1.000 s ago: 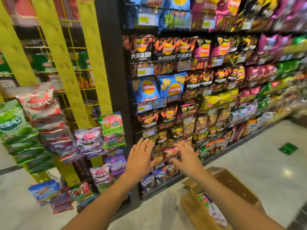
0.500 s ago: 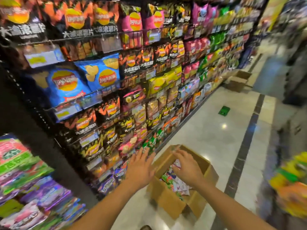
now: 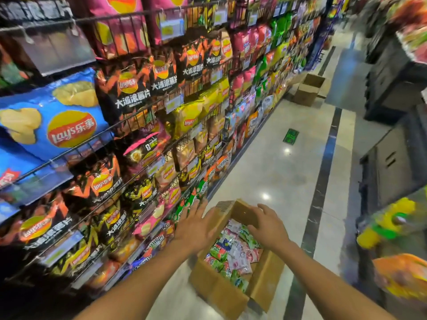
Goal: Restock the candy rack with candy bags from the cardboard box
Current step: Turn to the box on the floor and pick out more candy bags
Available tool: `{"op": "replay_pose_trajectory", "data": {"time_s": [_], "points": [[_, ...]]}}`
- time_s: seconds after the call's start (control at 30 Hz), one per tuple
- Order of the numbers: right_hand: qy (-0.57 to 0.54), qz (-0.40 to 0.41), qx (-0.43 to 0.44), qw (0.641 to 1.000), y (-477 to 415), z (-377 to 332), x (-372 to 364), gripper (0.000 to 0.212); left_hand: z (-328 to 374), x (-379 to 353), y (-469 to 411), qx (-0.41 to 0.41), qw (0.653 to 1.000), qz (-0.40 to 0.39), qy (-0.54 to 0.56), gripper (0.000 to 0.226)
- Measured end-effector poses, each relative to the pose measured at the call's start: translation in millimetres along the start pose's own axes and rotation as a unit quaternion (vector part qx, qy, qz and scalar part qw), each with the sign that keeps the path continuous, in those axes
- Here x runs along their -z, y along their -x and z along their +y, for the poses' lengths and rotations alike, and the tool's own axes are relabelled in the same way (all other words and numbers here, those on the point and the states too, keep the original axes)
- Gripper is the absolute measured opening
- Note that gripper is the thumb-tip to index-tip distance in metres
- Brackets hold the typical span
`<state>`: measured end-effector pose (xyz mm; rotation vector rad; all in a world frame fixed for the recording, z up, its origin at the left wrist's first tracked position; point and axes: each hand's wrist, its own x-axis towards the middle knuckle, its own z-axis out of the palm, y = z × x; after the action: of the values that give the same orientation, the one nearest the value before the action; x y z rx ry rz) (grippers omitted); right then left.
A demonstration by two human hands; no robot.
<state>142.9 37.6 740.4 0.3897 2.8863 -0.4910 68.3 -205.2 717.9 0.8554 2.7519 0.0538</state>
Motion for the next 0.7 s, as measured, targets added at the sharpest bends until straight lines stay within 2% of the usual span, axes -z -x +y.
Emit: {"op": "replay_pose_trajectory", "data": {"time_s": [0.1, 0.23, 0.37, 0.53, 0.6, 0.7], "points": [[-0.004, -0.016, -0.017, 1.000, -27.4, 14.4, -6.1, 0.067, 0.9, -8.2, -27.2, -0.010, 1.000, -0.017, 0.022, 0.097], [-0.016, -0.056, -0.022, 0.998, -67.0, 47.9, -28.6, 0.069, 4.9, -33.2, -63.1, -0.008, 0.999, -0.040, 0.031, 0.075], [-0.003, -0.095, -0.024, 0.995, -113.6, 90.6, -66.3, 0.074, 14.2, -79.7, -100.2, 0.008, 0.996, -0.071, 0.043, 0.080], [0.001, -0.168, -0.028, 0.985, -164.5, 138.7, -118.9, 0.067, 29.3, -144.9, -144.2, 0.047, 0.985, -0.142, 0.089, 0.061], [0.007, -0.194, -0.020, 0.981, -181.5, 158.2, -144.9, 0.063, 31.5, -181.9, -163.1, 0.054, 0.973, -0.208, 0.086, 0.058], [-0.003, -0.240, -0.024, 0.970, -205.0, 193.1, -201.2, 0.067, 37.0, -232.7, -184.6, 0.043, 0.977, -0.196, 0.077, 0.063]]}}
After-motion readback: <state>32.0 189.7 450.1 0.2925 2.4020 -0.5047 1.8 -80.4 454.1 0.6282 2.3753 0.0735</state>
